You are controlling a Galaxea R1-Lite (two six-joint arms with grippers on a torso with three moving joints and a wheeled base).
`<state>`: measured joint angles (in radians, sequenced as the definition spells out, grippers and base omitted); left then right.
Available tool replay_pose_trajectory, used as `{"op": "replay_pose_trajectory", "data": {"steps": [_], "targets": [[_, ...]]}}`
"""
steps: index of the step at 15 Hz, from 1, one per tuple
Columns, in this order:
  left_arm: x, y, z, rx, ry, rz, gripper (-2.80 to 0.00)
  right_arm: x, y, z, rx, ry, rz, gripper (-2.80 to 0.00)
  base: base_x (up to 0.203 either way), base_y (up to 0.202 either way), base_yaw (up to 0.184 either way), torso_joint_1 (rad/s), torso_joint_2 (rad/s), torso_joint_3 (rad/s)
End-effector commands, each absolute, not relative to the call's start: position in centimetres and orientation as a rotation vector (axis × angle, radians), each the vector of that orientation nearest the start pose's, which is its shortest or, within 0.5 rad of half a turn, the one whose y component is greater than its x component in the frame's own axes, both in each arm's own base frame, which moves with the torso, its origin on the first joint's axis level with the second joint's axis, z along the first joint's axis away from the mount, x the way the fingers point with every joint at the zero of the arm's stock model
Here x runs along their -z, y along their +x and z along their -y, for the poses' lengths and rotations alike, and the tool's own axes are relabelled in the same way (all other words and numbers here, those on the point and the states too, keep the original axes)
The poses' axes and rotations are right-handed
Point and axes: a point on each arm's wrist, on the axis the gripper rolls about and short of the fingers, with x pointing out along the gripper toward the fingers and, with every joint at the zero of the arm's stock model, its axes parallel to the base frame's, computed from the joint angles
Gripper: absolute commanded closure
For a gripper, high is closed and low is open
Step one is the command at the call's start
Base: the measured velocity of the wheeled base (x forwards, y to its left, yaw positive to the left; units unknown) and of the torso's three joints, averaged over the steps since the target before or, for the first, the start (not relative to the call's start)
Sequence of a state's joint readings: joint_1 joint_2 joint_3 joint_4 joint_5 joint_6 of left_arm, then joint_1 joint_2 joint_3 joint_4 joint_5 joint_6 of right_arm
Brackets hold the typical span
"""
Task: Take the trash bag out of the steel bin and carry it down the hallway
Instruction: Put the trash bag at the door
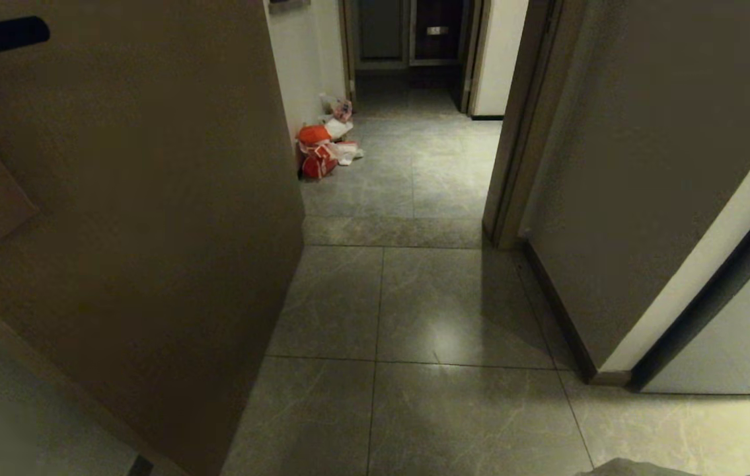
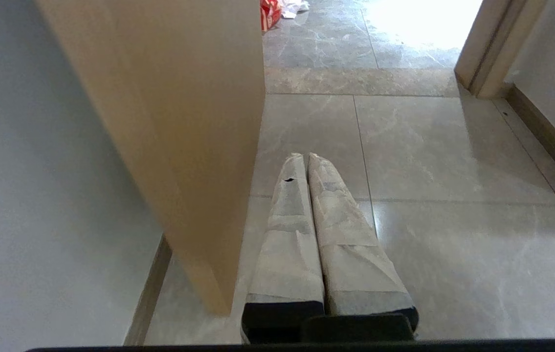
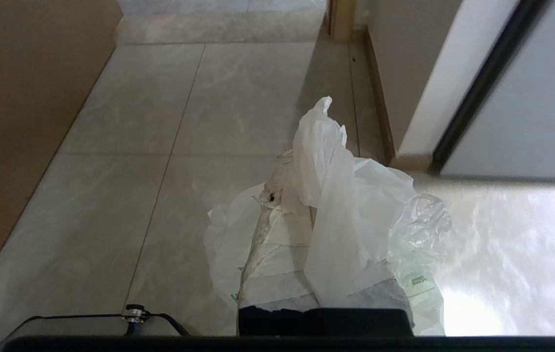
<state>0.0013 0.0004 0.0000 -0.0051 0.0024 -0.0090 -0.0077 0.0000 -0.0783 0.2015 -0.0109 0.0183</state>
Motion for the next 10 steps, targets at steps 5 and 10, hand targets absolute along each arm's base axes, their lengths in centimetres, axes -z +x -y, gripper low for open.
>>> {"op": "replay_pose_trajectory", "data": {"steps": [5, 10], "targets": [[-7.57, -2.26, 0.0, -0.005, -0.009, 0.002, 0.0, -7.62, -2.99, 0.0, 0.02, 0.018, -0.126, 0.0, 0.193, 0.0, 0.002, 0.001, 0.0, 0.001], [-7.56, -2.26, 0.0, -0.004, -0.009, 0.002, 0.0, -7.62, -2.99, 0.0, 0.02, 0.018, -0.126, 0.0, 0.192, 0.0, 0.0, 0.002, 0.0, 0.002]]}}
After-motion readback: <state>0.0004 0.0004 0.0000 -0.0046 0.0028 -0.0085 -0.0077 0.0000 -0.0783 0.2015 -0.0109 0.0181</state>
